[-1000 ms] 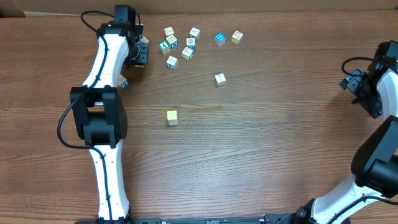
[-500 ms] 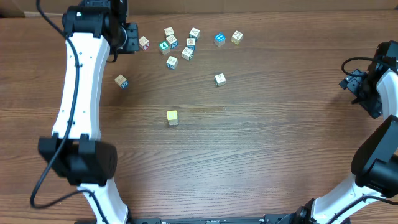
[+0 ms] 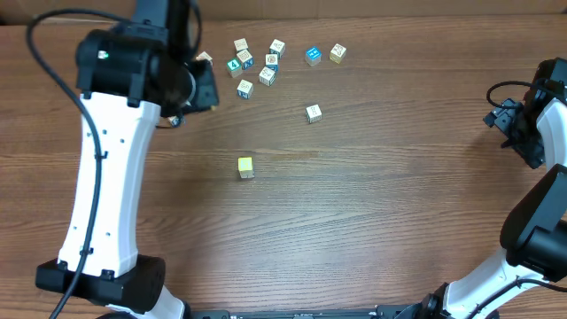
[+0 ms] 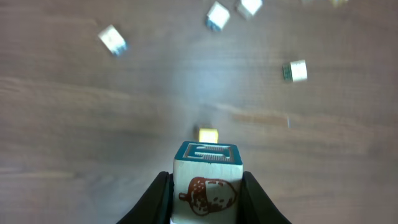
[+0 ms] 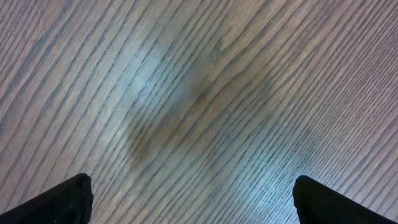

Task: Form a tower
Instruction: 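Carry the acorn block with the left gripper above the stack, then lower the acorn block onto the yellow S block with the left gripper, then open the left gripper to release the acorn block on the stack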

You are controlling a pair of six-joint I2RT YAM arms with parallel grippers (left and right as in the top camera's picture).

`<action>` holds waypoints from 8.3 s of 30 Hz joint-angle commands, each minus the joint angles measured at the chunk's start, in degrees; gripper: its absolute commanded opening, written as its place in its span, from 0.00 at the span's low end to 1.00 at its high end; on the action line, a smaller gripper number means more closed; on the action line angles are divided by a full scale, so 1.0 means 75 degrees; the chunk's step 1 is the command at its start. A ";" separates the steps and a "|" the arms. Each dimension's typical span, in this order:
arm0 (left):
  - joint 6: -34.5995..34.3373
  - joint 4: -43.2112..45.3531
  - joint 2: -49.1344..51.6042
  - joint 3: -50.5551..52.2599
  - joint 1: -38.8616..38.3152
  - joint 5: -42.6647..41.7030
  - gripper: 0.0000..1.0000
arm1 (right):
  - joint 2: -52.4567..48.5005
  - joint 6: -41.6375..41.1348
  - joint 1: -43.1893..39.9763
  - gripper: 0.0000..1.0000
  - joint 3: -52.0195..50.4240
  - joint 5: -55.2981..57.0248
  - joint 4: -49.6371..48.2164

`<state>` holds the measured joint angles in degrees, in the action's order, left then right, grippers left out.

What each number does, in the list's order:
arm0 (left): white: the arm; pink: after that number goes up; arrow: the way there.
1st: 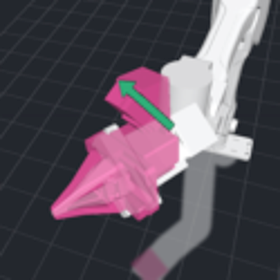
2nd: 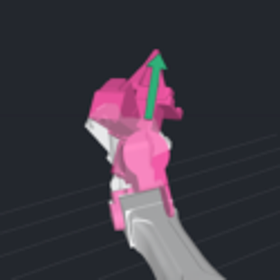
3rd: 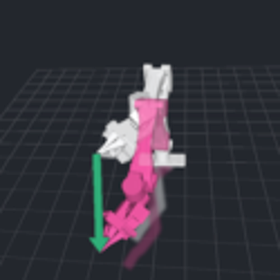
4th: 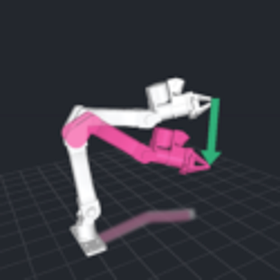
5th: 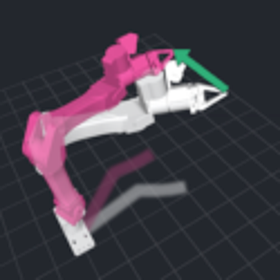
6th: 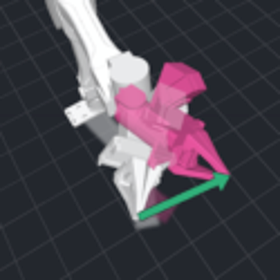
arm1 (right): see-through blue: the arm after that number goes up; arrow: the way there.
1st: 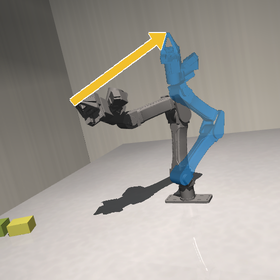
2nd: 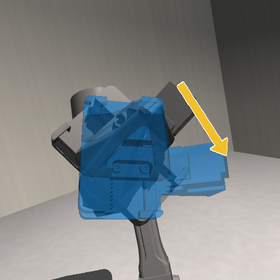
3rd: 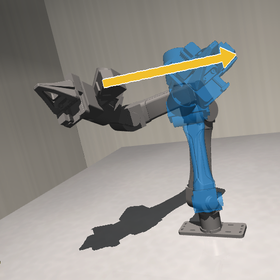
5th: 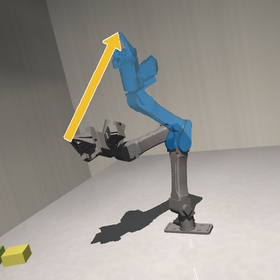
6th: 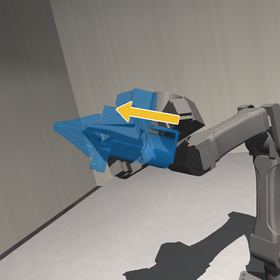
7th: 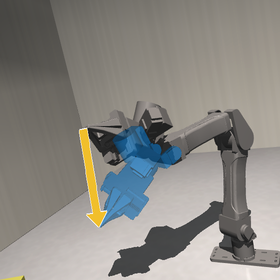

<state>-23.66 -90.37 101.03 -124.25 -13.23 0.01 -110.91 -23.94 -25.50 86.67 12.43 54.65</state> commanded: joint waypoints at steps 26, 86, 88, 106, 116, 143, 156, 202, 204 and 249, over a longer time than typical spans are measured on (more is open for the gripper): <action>-0.0965 0.2095 0.0122 0.3762 -0.1014 -0.0073 0.04 | 0.0201 0.0029 -0.0032 1.00 0.0143 0.0047 -0.0041; -0.1408 0.3861 0.0128 0.5674 -0.1711 0.1285 0.04 | 0.0201 0.0026 -0.0032 1.00 0.0143 0.0047 -0.0041; -0.1311 0.3867 0.0131 0.5674 -0.1711 0.1282 0.04 | 0.0201 0.0029 -0.0032 1.00 0.0143 0.0047 -0.0041; -0.1131 0.4173 0.0131 0.6041 -0.1708 0.1419 0.04 | 0.0201 0.0029 -0.0032 1.00 0.0143 0.0047 -0.0041; -0.1139 0.4348 0.0131 0.6041 -0.1711 0.1399 0.04 | 0.0201 0.0026 -0.0032 1.00 0.0143 0.0047 -0.0041; -0.1157 0.4444 0.0131 0.6056 -0.1711 0.1399 0.04 | 0.0201 0.0026 -0.0032 1.00 0.0143 0.0047 -0.0041; -0.1160 0.4578 0.0131 0.6263 -0.1711 0.1454 0.04 | 0.0201 0.0026 -0.0032 1.00 0.0143 0.0047 -0.0041; -0.1067 0.4631 0.0361 0.6263 -0.1711 0.1247 0.22 | 0.0201 0.0029 -0.0032 1.00 0.0143 0.0047 -0.0041; -0.1067 0.4628 0.0361 0.6263 -0.1711 0.1244 0.21 | 0.0201 0.0029 -0.0032 1.00 0.0143 0.0047 -0.0041; -0.1005 0.4261 0.0356 0.5974 -0.1693 0.1192 0.20 | 0.0201 0.0029 -0.0032 1.00 0.0143 0.0047 -0.0041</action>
<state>-32.38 -58.13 102.83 -78.04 -25.54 9.47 -110.91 -23.94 -25.52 86.67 12.40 54.63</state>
